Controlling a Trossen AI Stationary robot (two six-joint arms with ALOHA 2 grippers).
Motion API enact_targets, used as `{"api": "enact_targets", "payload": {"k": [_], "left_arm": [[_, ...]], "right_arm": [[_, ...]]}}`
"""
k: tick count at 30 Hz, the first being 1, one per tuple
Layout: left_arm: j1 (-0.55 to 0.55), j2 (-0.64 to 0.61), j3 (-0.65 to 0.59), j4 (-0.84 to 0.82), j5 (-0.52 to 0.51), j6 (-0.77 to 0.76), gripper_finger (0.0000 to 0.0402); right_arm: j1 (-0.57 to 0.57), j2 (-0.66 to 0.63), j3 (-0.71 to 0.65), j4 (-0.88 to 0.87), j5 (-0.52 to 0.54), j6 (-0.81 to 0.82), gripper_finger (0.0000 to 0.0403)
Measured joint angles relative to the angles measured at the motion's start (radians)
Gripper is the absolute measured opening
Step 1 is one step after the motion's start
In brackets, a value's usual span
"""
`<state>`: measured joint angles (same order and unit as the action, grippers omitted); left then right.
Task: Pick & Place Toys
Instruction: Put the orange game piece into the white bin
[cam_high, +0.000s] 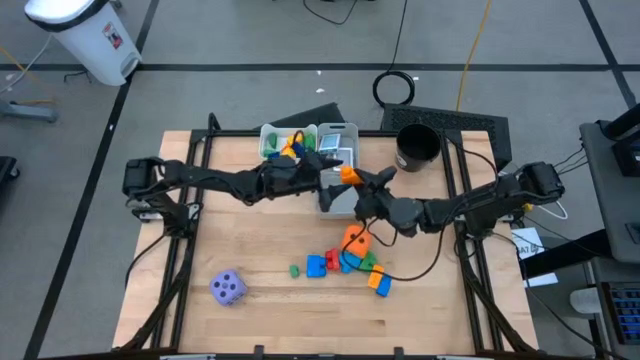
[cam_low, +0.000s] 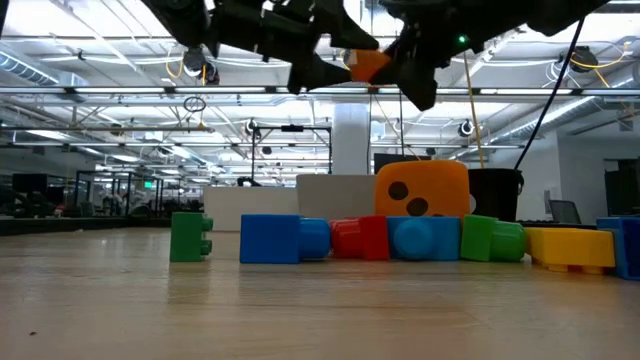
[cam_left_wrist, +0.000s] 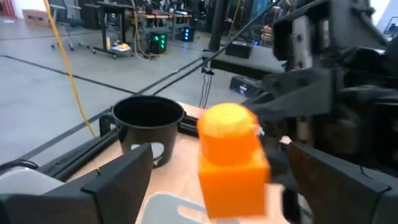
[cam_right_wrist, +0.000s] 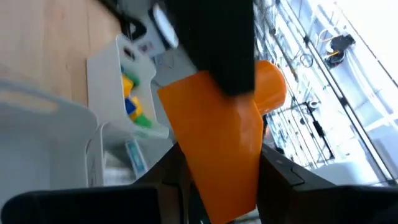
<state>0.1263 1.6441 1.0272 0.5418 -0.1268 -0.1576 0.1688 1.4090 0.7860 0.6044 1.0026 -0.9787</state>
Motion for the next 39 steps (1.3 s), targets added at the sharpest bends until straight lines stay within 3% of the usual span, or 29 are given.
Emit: {"api": "enact_targets", "payload": {"k": [7,12,16,22,28,35,39], "left_arm": [[0.034,0.040,0.077,-0.064,0.005,-0.009,0.0333],[0.047,0.040,0.080,-0.070,0.020,0.000,0.0234],[0.070,0.039,0.080,-0.067,0.103,-0.012,0.0137],[0.132,-0.013,0.080,-0.164,0.098,0.032,0.0140],[0.217,-0.093,0.042,-0.298,-0.093,0.033,0.0140],[0.389,-0.109,-0.134,-0.192,-0.105,-0.044,0.0140],[0.487,-0.108,-0.206,-0.228,-0.072,-0.057,0.0140]], "right_arm": [[-0.053,0.000,0.000,0.053,-0.078,-0.004,0.0095],[-0.074,0.000,0.000,0.050,-0.124,-0.003,0.0100],[-0.092,0.000,0.000,0.050,-0.162,0.018,0.0121],[-0.094,-0.001,0.002,0.030,-0.140,0.224,0.0154],[-0.085,-0.035,0.001,-0.089,-0.176,0.397,0.0169],[-0.081,-0.160,0.001,-0.267,-0.256,0.566,0.0166],[-0.082,-0.225,0.001,-0.354,-0.275,0.631,0.0161]]}}
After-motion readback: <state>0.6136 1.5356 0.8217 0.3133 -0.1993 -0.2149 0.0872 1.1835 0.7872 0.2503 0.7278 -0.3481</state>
